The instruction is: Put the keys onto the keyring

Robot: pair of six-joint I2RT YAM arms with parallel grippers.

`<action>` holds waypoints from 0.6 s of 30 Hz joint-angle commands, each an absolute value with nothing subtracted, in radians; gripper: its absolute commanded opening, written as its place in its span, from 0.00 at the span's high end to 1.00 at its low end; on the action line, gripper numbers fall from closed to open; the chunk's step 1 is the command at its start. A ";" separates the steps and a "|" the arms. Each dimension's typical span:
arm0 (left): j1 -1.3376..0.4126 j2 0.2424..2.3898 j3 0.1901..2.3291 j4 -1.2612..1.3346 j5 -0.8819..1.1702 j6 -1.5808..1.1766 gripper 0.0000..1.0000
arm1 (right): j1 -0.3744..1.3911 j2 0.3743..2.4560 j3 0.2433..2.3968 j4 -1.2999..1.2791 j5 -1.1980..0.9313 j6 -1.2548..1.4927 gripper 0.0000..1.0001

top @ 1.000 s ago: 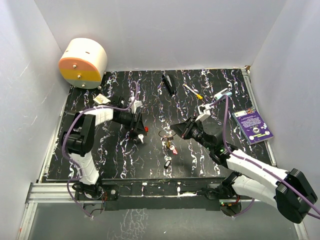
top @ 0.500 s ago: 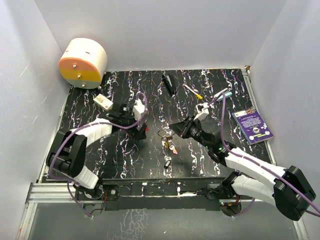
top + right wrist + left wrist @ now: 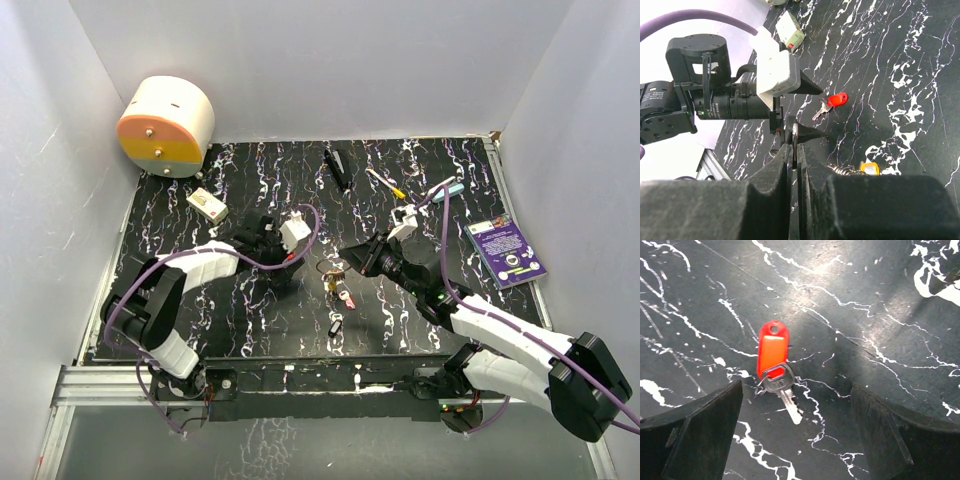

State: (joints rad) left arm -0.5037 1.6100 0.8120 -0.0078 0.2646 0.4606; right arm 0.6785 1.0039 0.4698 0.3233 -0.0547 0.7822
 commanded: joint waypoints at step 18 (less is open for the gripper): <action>-0.360 1.650 0.926 -0.058 0.319 0.438 0.31 | 0.673 0.997 0.518 0.398 -0.047 0.758 0.92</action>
